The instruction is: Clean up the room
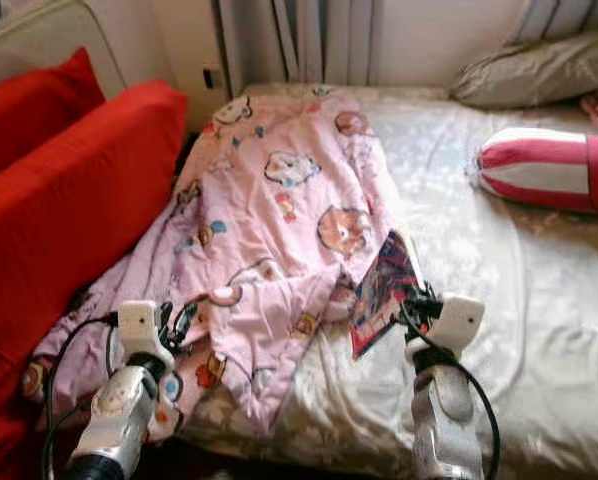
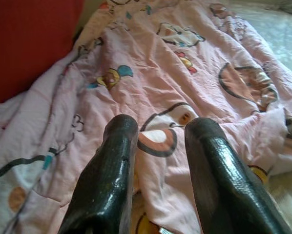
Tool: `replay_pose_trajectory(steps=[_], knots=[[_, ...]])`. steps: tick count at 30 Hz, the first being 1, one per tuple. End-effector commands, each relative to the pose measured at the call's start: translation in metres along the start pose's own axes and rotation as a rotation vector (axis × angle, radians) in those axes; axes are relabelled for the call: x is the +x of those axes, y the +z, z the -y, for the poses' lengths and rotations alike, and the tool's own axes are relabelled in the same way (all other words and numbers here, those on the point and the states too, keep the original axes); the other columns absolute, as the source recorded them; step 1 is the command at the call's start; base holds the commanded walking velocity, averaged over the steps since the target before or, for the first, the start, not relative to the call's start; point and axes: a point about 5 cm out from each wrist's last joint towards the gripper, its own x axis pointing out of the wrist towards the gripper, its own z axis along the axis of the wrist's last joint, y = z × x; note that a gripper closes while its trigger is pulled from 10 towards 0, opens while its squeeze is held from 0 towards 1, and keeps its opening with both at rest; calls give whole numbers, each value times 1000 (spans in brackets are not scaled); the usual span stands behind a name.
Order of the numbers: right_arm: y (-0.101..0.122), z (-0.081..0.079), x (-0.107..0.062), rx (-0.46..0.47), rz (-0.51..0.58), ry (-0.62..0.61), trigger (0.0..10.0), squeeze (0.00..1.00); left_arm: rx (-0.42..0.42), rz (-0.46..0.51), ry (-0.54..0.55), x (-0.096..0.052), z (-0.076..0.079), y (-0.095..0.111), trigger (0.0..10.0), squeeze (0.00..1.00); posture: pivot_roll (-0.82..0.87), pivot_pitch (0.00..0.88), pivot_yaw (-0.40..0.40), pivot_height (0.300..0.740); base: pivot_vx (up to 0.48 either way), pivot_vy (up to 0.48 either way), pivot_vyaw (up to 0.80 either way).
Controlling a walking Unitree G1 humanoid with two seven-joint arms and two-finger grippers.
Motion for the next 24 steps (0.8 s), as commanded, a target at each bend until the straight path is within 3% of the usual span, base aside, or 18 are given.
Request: replay_pose_trajectory(steps=[1,11,19,24], knots=[[-3,0,0,-11,-10,-13,10000,0,-12,-23,25,-5,-6,-7,10000,0,27,63,5,740,0,0,0],[-9,-1,0,-17,-27,-40,10000,0,12,-21,19,-6,-8,-6,10000,0,31,83,11,740,0,0,0],[-11,1,-1,-18,-42,-58,10000,0,17,-23,16,-6,-9,-6,10000,0,27,90,14,740,0,-300,-545],[-11,1,-1,-19,-34,-60,10000,0,19,-22,17,-6,-9,-6,10000,0,30,90,15,740,0,-290,0]])
